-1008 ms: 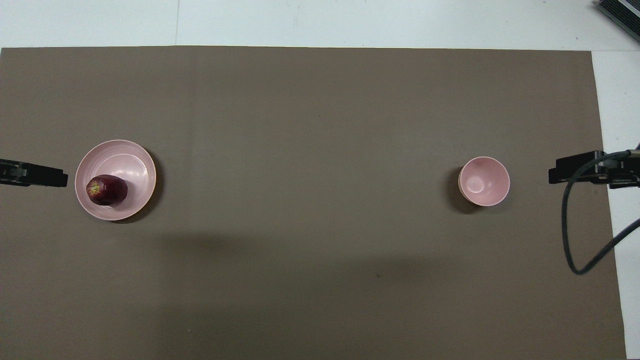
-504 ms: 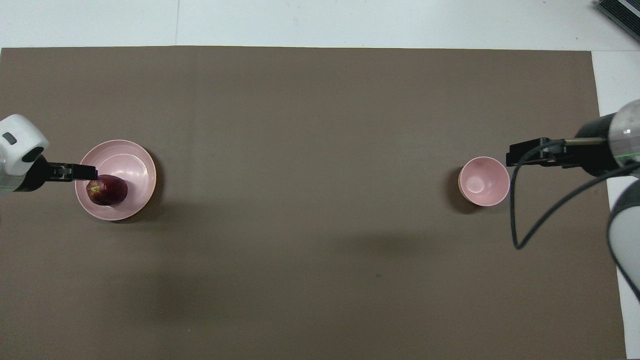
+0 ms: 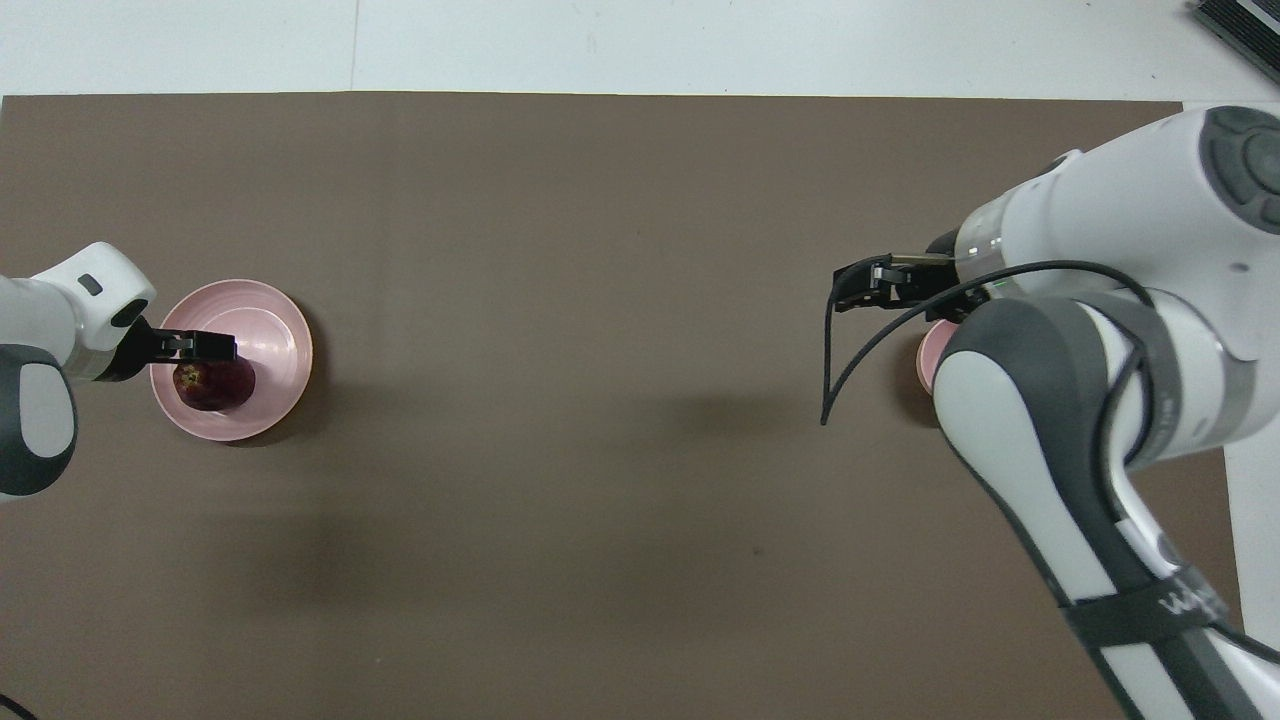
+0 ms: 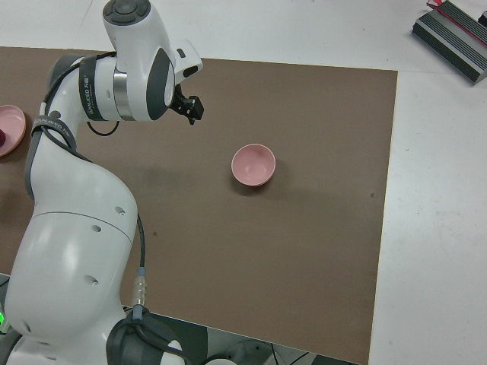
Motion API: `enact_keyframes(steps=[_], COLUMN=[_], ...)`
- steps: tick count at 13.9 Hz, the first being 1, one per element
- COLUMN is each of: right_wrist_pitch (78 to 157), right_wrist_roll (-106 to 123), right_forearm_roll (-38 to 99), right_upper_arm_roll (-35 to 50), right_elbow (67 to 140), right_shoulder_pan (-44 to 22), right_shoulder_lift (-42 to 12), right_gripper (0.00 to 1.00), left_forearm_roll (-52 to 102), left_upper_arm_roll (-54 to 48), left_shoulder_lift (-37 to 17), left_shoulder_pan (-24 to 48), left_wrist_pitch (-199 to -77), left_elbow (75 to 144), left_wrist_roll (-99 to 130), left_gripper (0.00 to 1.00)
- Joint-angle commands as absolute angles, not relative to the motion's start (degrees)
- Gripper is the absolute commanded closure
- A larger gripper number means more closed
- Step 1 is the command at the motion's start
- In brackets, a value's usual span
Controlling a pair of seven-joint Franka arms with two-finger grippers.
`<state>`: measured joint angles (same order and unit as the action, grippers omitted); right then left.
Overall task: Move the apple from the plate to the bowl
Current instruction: 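Lower the left gripper onto the red apple while the right gripper advances, then lift the apple with the left gripper toward the right gripper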
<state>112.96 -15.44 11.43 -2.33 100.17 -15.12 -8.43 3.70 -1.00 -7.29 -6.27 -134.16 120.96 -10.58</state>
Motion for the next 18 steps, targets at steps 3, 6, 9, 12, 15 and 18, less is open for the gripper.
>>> enact_keyframes(steps=[3,6,9,12,15,18], right_wrist_pitch=[118.1,120.4,122.3,125.6,127.0,133.5], right_wrist_roll=[-21.4,-23.3,-26.0,-29.9,-31.6,-39.6], right_forearm_roll=[14.2,19.0,20.7,27.7,39.0,48.1], right_upper_arm_roll=[-2.2,-2.2,-2.2,-2.2,-2.1,-2.0], right_elbow=[103.4,103.7,104.7,105.2,105.1,104.9], right_shoulder_pan=[-18.5,-18.5,-20.8,-21.4,-21.4,-24.5], right_shoulder_lift=[-8.3,-8.9,-10.2,-10.5,-10.6,-11.0], right_gripper=[0.0,0.0,0.0,0.0,0.0,0.0], left_forearm_roll=[4.7,4.7,4.7,4.7,4.7,6.6], left_upper_arm_roll=[-1.1,-1.1,-1.1,-1.1,-1.9,-2.6], left_shoulder_lift=[-7.1,-6.0,-6.0,-5.9,-4.8,-3.1], left_shoulder_pan=[-6.9,-6.6,-6.1,-6.2,-6.1,-2.3], left_wrist_pitch=[-138.8,-138.0,-138.3,-138.7,-137.8,-135.5], left_elbow=[125.4,127.2,127.2,126.2,123.8,122.3], left_wrist_roll=[-11.2,-11.3,-10.6,-10.6,-10.6,-9.9], left_gripper=[0.0,0.12,0.98,1.0,1.0,1.0])
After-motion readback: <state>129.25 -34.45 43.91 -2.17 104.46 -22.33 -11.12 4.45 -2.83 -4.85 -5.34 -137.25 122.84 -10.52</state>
